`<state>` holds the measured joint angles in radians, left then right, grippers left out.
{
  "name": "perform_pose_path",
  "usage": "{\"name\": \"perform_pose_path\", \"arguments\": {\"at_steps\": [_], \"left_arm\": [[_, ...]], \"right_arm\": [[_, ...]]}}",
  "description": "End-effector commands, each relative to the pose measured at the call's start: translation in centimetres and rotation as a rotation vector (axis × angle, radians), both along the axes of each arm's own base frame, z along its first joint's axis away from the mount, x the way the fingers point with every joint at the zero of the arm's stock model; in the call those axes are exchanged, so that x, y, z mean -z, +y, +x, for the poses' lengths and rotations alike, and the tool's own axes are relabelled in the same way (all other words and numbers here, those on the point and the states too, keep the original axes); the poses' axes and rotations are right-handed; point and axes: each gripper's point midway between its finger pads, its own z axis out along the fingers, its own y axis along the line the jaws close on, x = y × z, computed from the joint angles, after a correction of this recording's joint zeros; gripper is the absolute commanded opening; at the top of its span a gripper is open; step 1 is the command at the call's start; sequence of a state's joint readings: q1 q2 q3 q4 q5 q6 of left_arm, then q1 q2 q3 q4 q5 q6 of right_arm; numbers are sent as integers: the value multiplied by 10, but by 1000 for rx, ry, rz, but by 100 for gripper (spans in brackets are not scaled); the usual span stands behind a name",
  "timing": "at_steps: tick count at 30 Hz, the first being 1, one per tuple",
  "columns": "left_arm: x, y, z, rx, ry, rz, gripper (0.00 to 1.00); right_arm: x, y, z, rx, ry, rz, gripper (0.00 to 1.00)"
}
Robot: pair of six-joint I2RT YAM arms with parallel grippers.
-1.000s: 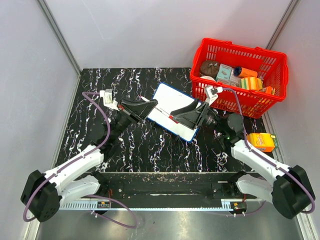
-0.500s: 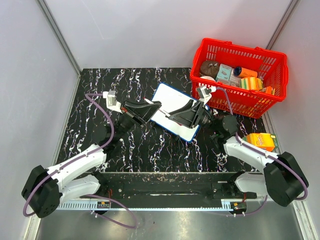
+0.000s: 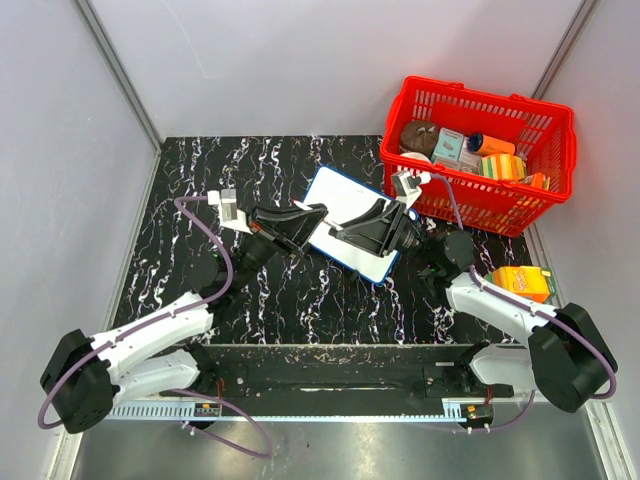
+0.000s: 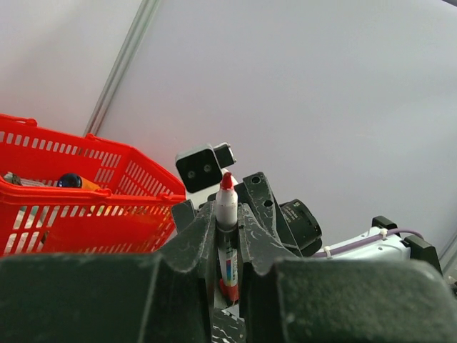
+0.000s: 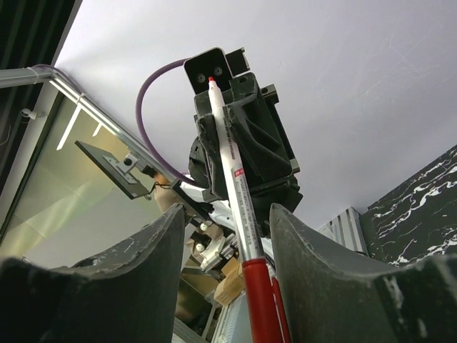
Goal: Write a sentence on the whiteboard
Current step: Pass from the left arm to the right, then pass from the right arm to the left
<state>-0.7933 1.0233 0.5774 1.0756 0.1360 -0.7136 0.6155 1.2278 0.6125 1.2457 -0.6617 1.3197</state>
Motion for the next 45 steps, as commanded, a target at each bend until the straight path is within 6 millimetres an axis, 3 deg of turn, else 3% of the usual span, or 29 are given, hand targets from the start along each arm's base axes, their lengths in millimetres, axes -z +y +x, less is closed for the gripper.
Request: {"name": "perform_pose_path", "arguments": {"at_steps": [1, 4, 12, 16, 18, 19, 21, 23, 24, 25, 27, 28, 30, 31, 32, 33, 34, 35, 36, 38, 39, 40, 42, 45], "left_arm": [[-20, 18, 1, -95, -56, -36, 0], [-19, 21, 0, -108, -57, -42, 0], [-15, 12, 0, -125, -62, -22, 0], [-12, 10, -3, -115, -62, -20, 0], [-10, 9, -3, -113, -57, -12, 0], [-10, 10, -3, -116, -59, -13, 0], [-8, 10, -3, -117, -53, 0, 0], [-6, 11, -3, -121, -42, 15, 12], [-5, 11, -3, -123, -37, 25, 25], [-6, 14, -4, -131, -38, 28, 52], [2, 13, -2, -139, -9, 75, 71], [10, 14, -2, -148, 10, 124, 81], [9, 18, -2, -164, 18, 173, 87], [20, 20, -1, -179, 41, 250, 88], [24, 23, 0, -190, 52, 287, 93], [12, 30, -4, -202, 42, 290, 95], [30, 32, -1, -211, 80, 377, 97], [33, 39, 3, -236, 90, 407, 99], [33, 43, 2, -243, 94, 433, 99], [38, 50, 1, -235, 99, 534, 99], [39, 49, 0, -221, 86, 571, 99], [37, 52, -3, -214, 75, 635, 99], [41, 48, -5, -180, 59, 710, 99], [41, 45, -5, -151, 21, 818, 99]], "right_arm": [[-25, -7, -11, 3, -61, 79, 56], [-26, -7, -10, 6, -61, 88, 56], [-34, -4, -8, -14, -40, 111, 38], [-35, -6, -5, 11, -23, 120, 34], [-38, -7, -6, 19, -33, 123, 23], [-38, -7, -5, 23, -31, 116, 4], [-38, -7, -6, 28, -39, 109, 0], [-36, -6, -6, 32, -52, 91, 0], [-35, -5, -6, 33, -52, 80, 0], [-28, -2, -4, 34, -35, 48, 0], [-24, -1, -2, 58, -55, 7, 0], [-9, 4, 2, 56, -10, -61, 0], [-6, 5, 4, 94, -47, -130, 0], [10, 7, 9, 110, -3, -202, 0], [7, 3, 8, 152, -63, -229, 0], [11, 0, 10, 179, -68, -262, 0], [28, -3, 16, 218, -25, -336, 0], [21, -10, 13, 259, -105, -361, 0], [37, -13, 13, 269, -80, -437, 0], [35, -23, 13, 328, -175, -495, 0], [49, -26, 11, 320, -168, -561, 0], [48, -30, 11, 336, -233, -595, 0], [68, -34, 8, 312, -219, -688, 0], [80, -38, 6, 293, -247, -760, 0]]}}
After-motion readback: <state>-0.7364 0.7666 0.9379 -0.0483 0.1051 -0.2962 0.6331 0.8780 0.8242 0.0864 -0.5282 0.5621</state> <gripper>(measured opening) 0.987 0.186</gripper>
